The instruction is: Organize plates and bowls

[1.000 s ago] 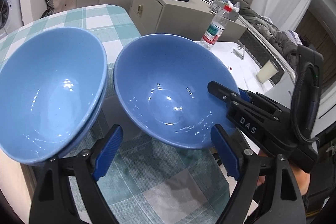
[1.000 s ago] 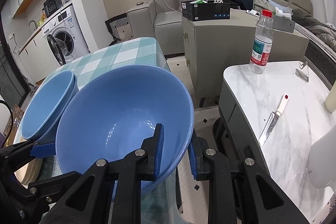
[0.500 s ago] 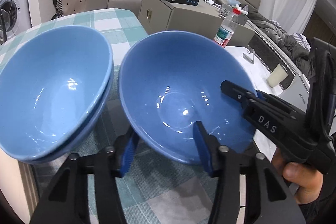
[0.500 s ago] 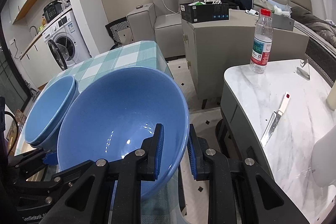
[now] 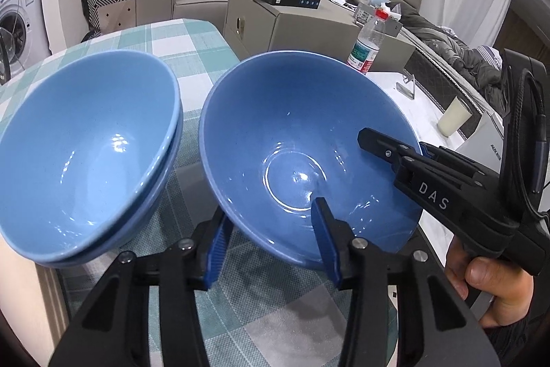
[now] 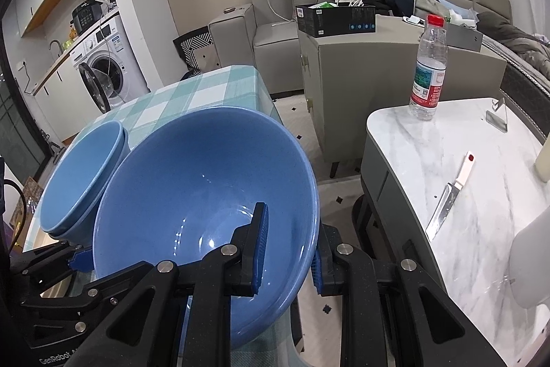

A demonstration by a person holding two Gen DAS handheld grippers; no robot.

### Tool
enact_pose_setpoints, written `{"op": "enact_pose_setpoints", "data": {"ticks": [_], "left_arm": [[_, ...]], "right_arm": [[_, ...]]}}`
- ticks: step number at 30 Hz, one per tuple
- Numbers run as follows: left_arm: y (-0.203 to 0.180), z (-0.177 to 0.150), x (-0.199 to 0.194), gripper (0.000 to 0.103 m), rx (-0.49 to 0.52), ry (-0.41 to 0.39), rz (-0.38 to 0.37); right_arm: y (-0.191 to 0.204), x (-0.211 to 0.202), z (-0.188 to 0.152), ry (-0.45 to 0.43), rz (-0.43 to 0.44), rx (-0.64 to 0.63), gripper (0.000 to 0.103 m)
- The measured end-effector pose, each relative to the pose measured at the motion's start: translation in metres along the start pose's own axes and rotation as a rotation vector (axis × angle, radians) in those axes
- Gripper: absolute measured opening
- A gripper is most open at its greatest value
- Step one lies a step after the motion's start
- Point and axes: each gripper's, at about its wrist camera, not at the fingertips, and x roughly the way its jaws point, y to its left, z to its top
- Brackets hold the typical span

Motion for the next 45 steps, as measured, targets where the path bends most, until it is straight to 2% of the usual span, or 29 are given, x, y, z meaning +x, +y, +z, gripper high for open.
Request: {"op": "enact_pose_setpoints", "data": {"ticks": [9, 21, 36, 45], "left_arm": [[-0.003, 0.002, -0.006, 0.045, 0.028, -0.011, 0.004], [-0.003, 0.011, -0.027, 0.044, 0.075, -0.045, -0.006], [0.008, 0.024, -0.067, 0.044, 0.108, -0.117, -0.027], [0.024, 0.027, -0.084, 0.044, 0.093, -0.138, -0.045]], "right_arm": [[-0.001, -0.007, 0.002, -0.012, -0.007, -0.008, 0.022], [0.010, -0.035, 0.009, -0.072, -0.005, -0.020, 0.022], [0.037, -0.066, 0.018, -0.141, -0.020, -0.065, 0.022], [0.060, -0.076, 0.022, -0.162, -0.023, -0.103, 0.022]]}}
